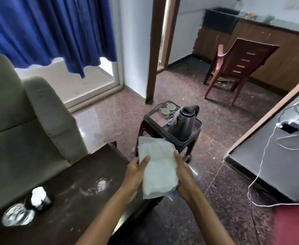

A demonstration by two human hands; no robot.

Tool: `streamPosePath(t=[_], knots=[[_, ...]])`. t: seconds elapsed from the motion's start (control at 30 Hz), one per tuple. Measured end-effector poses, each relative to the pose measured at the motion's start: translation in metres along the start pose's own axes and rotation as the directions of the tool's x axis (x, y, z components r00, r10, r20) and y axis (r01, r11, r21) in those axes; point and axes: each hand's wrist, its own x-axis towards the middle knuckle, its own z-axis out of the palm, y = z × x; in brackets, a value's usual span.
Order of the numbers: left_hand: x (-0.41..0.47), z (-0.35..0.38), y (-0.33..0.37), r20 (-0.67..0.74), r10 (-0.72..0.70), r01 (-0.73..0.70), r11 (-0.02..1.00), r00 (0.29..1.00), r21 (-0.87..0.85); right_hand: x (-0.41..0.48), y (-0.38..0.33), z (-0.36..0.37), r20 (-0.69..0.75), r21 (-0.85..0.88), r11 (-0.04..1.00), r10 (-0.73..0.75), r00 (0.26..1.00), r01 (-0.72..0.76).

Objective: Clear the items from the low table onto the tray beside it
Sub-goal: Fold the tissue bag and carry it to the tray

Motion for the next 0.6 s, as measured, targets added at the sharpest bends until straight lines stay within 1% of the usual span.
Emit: streamPosePath(t=[0.1, 0.2, 0.3, 0.4, 0.47, 0.6], knots=[[0.025, 0.035, 0.007, 0.069, -0.020, 0.020, 1.000, 0.997, 0.013, 0.025, -0.023, -0.027, -0.020, 0.009, 1.000, -0.008, 1.000, 0.009], [0.060, 0.062, 0.010, 0.133, -0.079, 0.090, 0.993, 0.988, -0.073, 0.057, -0.045, -0.047, -0.037, 0.018, 1.000, -0.012, 0.999, 0.013], [0.105, 0.092, 0.012, 0.111, -0.124, 0.141, 0.978, 0.986, -0.157, 0.097, -0.069, -0.065, -0.013, 0.005, 0.999, -0.032, 0.999, 0.033], [0.151, 0.124, 0.021, 0.123, -0.110, 0.135, 0.966, 0.986, -0.219, 0.140, -0.098, -0.081, 0.025, -0.025, 0.999, -0.036, 0.999, 0.036], [0.181, 0.144, 0.031, 0.098, -0.131, 0.150, 0.962, 0.987, -0.229, 0.166, -0.120, -0.091, 0.033, -0.069, 0.998, -0.004, 0.999, 0.006], [0.234, 0.175, 0.047, 0.141, -0.138, 0.164, 0.967, 0.980, -0.195, 0.217, -0.162, -0.114, 0.050, -0.138, 0.990, 0.033, 0.998, -0.025]])
